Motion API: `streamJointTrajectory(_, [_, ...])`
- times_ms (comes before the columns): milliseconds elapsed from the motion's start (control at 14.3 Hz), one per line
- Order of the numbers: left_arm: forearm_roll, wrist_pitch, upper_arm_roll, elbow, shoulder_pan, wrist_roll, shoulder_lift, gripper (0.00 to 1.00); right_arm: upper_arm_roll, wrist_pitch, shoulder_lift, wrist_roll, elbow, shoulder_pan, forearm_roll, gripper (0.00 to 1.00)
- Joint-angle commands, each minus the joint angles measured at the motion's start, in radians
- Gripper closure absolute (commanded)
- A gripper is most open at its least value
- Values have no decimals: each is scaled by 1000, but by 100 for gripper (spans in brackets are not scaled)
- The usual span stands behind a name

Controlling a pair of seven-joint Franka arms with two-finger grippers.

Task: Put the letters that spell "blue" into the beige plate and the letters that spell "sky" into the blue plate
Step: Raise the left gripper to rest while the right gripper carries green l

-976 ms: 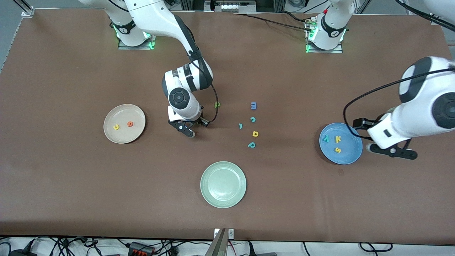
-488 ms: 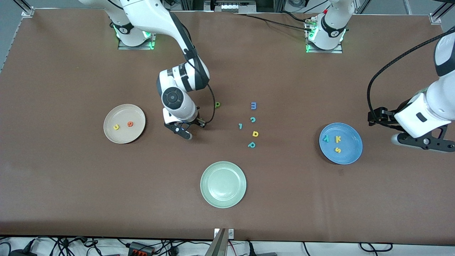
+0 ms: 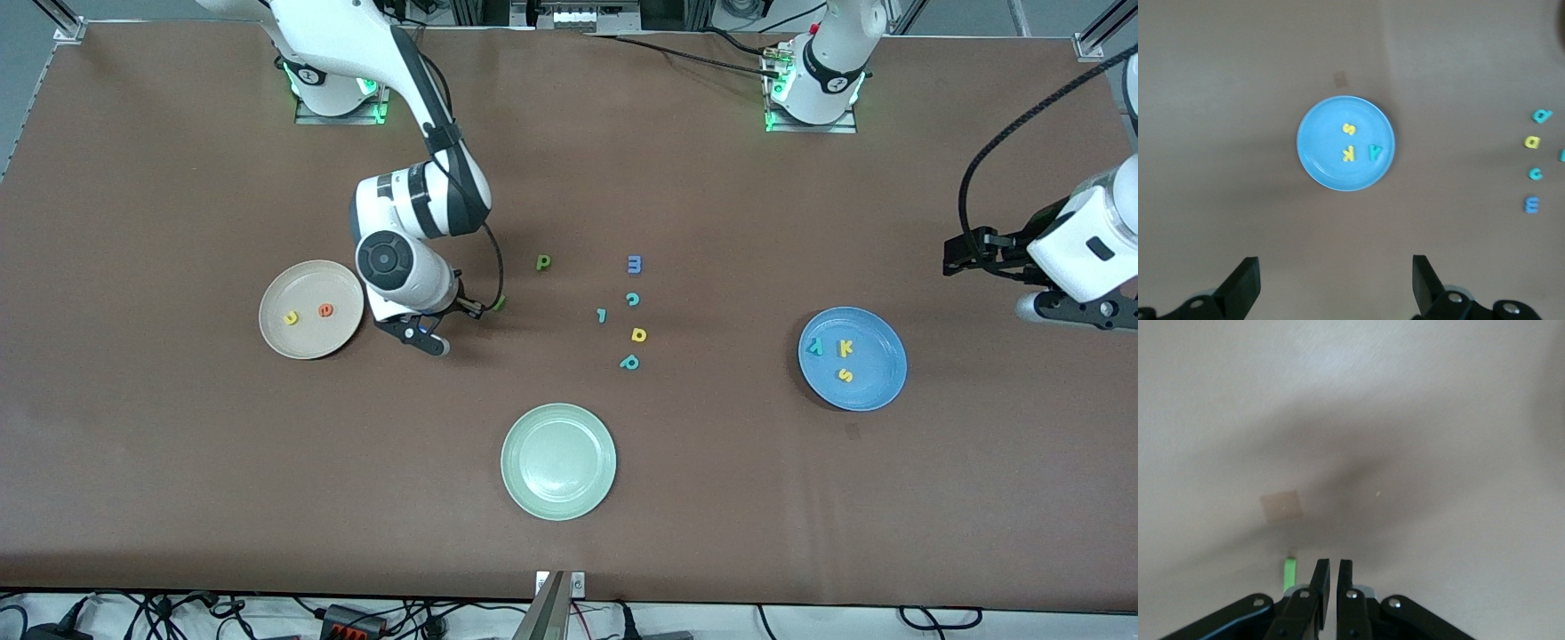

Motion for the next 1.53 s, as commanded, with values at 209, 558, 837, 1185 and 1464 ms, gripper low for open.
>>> streamJointTrajectory(209, [-71,300,152,-424,-117,19,-279,0,1,57,32,16,-9,35,103,84])
streamJointTrajectory(558, [-60,349,149,-426,-91,48,-293,0,1,107,55,33,-10,51,150,79])
streamJointTrajectory(837, [-57,299,109,-422,-58,34,-313,0,4,143,77,73,-9,82,152,78])
streamJointTrajectory(1185, [-59,228,98,-365,-58,26,-277,0,4,142,84,73,-16,84,152,78])
streamJointTrajectory(1464, [-57,216,97,-334,-66,31,-260,0,4,143,94,75,-18,85,152,74])
